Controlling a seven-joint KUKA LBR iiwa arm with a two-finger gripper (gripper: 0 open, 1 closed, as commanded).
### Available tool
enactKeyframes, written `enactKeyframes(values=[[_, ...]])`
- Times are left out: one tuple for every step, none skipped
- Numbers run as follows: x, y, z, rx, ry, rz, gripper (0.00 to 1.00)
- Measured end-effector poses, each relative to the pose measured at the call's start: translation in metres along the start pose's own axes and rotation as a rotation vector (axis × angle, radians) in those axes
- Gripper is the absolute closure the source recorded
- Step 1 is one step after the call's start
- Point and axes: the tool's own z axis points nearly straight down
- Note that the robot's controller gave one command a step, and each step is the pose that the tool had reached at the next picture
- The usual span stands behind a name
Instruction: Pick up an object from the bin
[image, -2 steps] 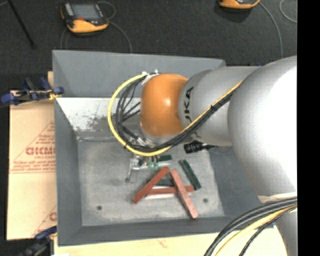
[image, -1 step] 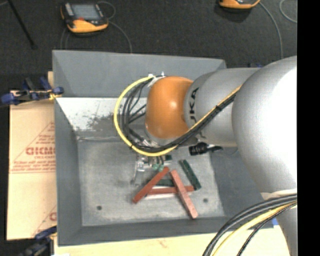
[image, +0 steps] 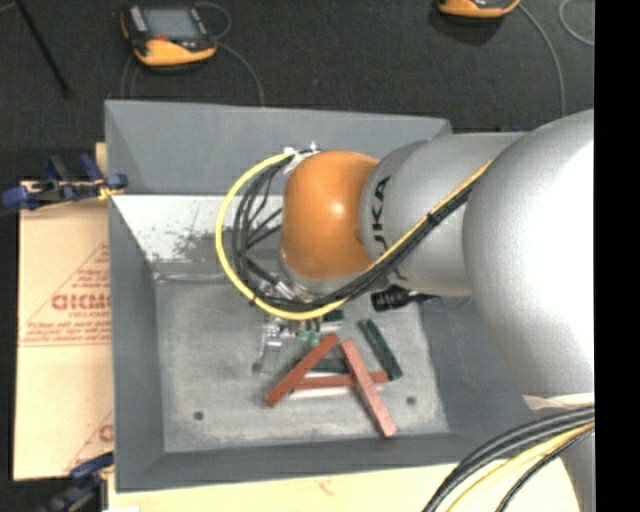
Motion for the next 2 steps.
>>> enactKeyframes(values=[[0.023, -0.005, 0.006, -0.013, -0.011, -0.070, 0.00], [0.017, -0.072, 0.035, -0.004, -0.002, -0.059, 0.00]])
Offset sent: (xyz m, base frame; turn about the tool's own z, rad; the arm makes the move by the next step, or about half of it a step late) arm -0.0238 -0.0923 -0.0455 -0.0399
